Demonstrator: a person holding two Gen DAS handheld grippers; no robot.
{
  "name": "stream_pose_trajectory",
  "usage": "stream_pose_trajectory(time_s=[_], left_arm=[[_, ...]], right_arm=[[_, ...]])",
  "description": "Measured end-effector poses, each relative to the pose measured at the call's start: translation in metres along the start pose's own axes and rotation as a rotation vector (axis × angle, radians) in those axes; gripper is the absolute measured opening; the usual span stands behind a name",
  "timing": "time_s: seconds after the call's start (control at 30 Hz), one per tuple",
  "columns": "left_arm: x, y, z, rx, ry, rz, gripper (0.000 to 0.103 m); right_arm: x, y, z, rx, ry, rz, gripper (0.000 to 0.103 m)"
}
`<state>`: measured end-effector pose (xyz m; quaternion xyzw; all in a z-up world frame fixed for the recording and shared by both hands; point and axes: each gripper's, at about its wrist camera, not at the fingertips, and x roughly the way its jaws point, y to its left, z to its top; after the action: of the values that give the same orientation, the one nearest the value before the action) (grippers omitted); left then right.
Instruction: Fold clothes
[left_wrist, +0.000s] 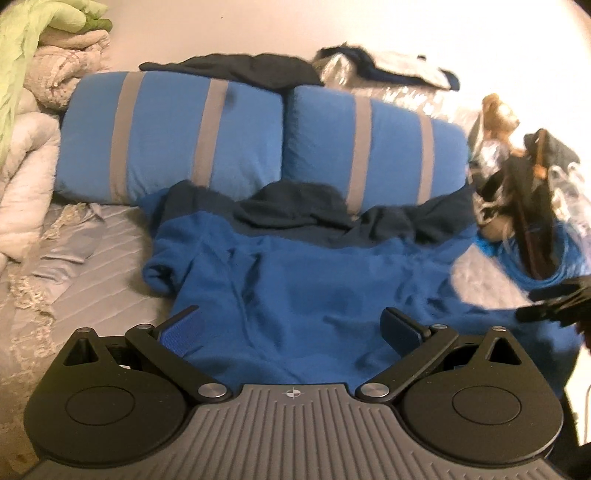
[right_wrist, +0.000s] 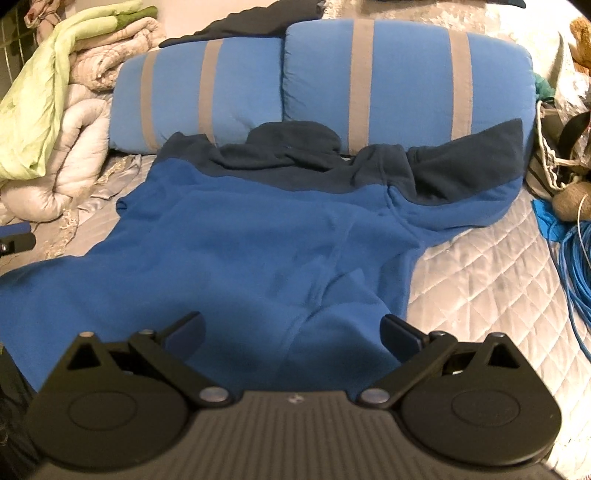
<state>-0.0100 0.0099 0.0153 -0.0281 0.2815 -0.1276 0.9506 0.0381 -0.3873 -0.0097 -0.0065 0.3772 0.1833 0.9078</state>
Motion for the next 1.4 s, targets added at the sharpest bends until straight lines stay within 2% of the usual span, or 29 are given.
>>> stream_pose_trajectory(time_s=[0.3, 0.6, 0.83, 1.0, 1.2, 1.4], left_arm=[[-0.008, 0.001, 0.010, -0.018, -0.056, -0.076, 0.103], [-0.013, 0.009, 0.015, -0.050, -0.080, -0.091, 0.103], [-0.026, 0.025, 0.019, -0.148, -0.117, -0.042, 0.103], [-0.031, 0.034, 0.021, -0.155, -0.104, 0.027, 0.103], [-0.038, 0.047, 0.021, -0.149, -0.084, 0.035, 0.103], [-0.045, 0.063, 0.022, -0.128, -0.051, 0.001, 0.103]], right_arm=[[-0.008, 0.001, 0.010, 0.003, -0.011, 0.005, 0.103], [-0.024, -0.008, 0.016, 0.010, -0.036, -0.015, 0.103], [-0.037, -0.025, 0.015, 0.031, -0.074, -0.074, 0.103], [-0.057, -0.038, 0.017, 0.021, -0.136, -0.088, 0.103], [-0.088, -0.067, 0.028, 0.061, -0.229, -0.113, 0.103], [-0.092, -0.097, 0.015, 0.145, -0.187, -0.095, 0.103]])
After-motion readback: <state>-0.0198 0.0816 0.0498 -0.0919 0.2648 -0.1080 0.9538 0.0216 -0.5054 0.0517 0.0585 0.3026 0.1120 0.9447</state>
